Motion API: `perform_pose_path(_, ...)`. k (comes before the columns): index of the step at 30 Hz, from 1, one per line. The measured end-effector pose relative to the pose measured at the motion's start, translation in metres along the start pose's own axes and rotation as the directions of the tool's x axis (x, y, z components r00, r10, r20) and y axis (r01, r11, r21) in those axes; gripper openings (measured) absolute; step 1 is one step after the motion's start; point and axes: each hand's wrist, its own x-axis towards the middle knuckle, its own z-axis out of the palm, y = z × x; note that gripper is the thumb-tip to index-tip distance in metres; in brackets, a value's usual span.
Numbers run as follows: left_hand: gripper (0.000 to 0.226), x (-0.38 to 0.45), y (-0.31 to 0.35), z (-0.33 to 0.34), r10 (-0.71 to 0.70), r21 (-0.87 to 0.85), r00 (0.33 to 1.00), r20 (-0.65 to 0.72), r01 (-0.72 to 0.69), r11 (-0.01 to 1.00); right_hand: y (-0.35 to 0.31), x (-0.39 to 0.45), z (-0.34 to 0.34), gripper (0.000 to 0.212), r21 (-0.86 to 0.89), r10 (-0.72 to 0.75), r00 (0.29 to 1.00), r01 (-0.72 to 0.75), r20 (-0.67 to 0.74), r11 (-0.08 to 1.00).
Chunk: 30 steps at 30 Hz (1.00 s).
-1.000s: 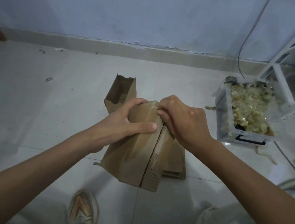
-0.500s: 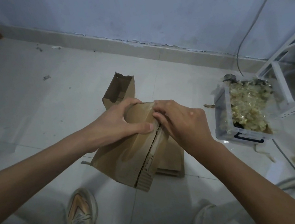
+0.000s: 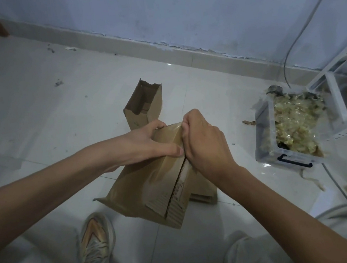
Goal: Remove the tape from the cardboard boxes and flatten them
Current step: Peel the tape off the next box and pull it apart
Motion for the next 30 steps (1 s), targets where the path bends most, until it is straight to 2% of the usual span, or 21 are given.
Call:
perform_pose_path(3, 0.078, -0.005, -0.001, -0.003, 0.009, 0.036, 1.0, -0.006, -0.008, 0.999, -0.001, -0.004, 0.001, 0.02, 0.018, 0.009, 1.0, -0.009, 0.004, 1.0)
perform_pose_path(5, 0.079, -0.009, 0.001, -0.007, 0.067, 0.176, 0.993, -0.1, -0.049, 0.983, 0.004, -0.003, -0.002, 0.019, 0.077, 0.006, 1.0, -0.006, -0.004, 0.997)
perform_pose_path(8, 0.088, -0.012, 0.004, -0.013, 0.171, 0.442, 0.947, -0.272, -0.035, 0.896, 0.012, -0.001, -0.008, 0.017, 0.166, -0.048, 0.999, 0.049, -0.014, 0.985)
perform_pose_path(11, 0.091, -0.014, 0.006, -0.011, 0.245, 0.53, 0.907, -0.341, -0.03, 0.848, 0.015, 0.0, -0.01, 0.013, 0.223, -0.085, 0.995, 0.096, -0.056, 0.97)
perform_pose_path(15, 0.093, -0.013, 0.006, -0.015, 0.33, 0.62, 0.856, -0.397, -0.015, 0.784, 0.016, 0.005, -0.013, 0.012, 0.158, -0.181, 0.975, 0.201, -0.133, 0.967)
perform_pose_path(19, 0.098, -0.012, 0.006, -0.014, 0.408, 0.713, 0.814, -0.413, 0.01, 0.702, 0.013, 0.012, -0.014, 0.014, -0.075, -0.273, 0.951, 0.265, -0.144, 0.961)
perform_pose_path(23, 0.098, -0.011, 0.006, -0.014, 0.46, 0.796, 0.782, -0.421, 0.075, 0.601, 0.006, 0.014, -0.016, 0.014, -0.202, -0.323, 0.944, 0.305, -0.061, 0.931)
perform_pose_path(27, 0.097, -0.009, 0.006, -0.01, 0.481, 0.867, 0.783, -0.394, 0.143, 0.477, -0.002, 0.014, -0.009, 0.015, -0.311, -0.262, 0.964, 0.264, 0.049, 0.913)
perform_pose_path(30, 0.095, -0.008, 0.006, -0.004, 0.484, 0.893, 0.79, -0.376, 0.172, 0.415, -0.005, 0.017, -0.005, 0.017, -0.285, -0.172, 0.965, 0.225, 0.199, 0.932)
